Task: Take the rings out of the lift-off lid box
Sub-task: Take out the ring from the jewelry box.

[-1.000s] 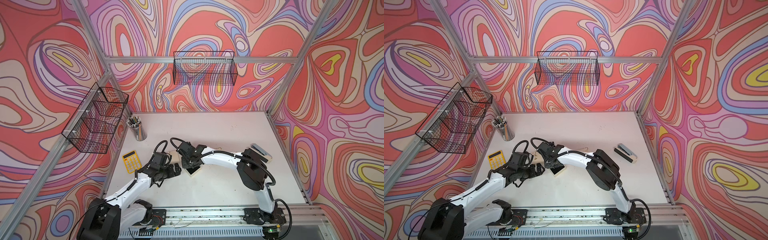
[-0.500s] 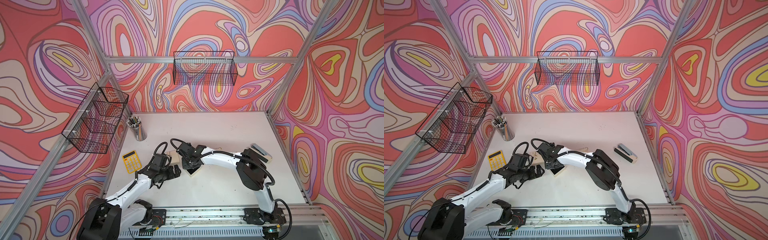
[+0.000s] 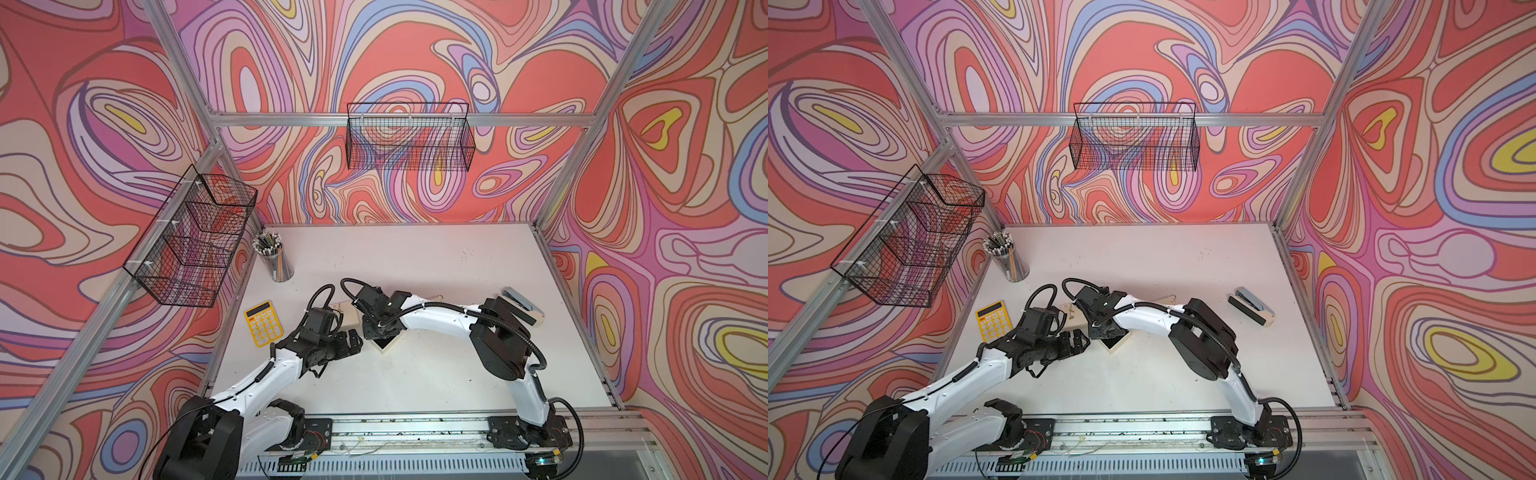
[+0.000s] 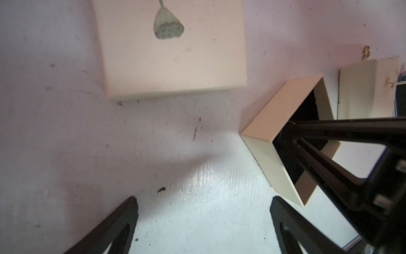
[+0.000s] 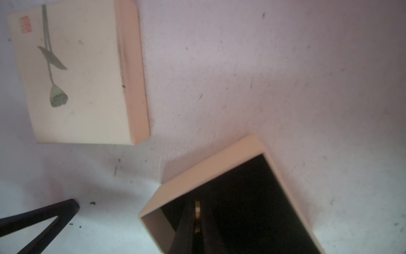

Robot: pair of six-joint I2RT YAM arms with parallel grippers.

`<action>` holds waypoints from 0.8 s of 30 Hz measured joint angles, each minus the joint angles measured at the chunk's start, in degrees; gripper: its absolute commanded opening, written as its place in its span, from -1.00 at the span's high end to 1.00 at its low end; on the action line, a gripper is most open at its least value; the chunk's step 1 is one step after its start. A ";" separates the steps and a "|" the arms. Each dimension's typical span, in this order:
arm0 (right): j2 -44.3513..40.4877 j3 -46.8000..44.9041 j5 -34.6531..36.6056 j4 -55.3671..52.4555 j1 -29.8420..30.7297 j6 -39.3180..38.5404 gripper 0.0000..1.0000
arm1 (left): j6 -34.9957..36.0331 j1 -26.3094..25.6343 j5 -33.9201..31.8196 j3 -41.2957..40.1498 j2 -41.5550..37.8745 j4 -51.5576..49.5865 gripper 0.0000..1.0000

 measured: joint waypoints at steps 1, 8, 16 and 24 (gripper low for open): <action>0.00 0.00 0.17 -0.02 0.00 -0.02 0.88 | -0.02 0.00 0.15 0.00 0.04 0.17 -0.94; 0.00 0.00 1.57 -0.87 0.00 -0.63 0.93 | -0.17 0.00 0.79 0.00 0.87 1.57 -0.94; -0.35 -0.20 2.69 -1.29 0.00 -0.85 0.94 | -0.61 0.00 1.66 0.09 2.43 4.31 -0.94; -4.00 -4.26 4.28 -0.46 0.00 0.31 0.92 | -1.07 0.00 3.21 1.31 5.73 7.34 -0.92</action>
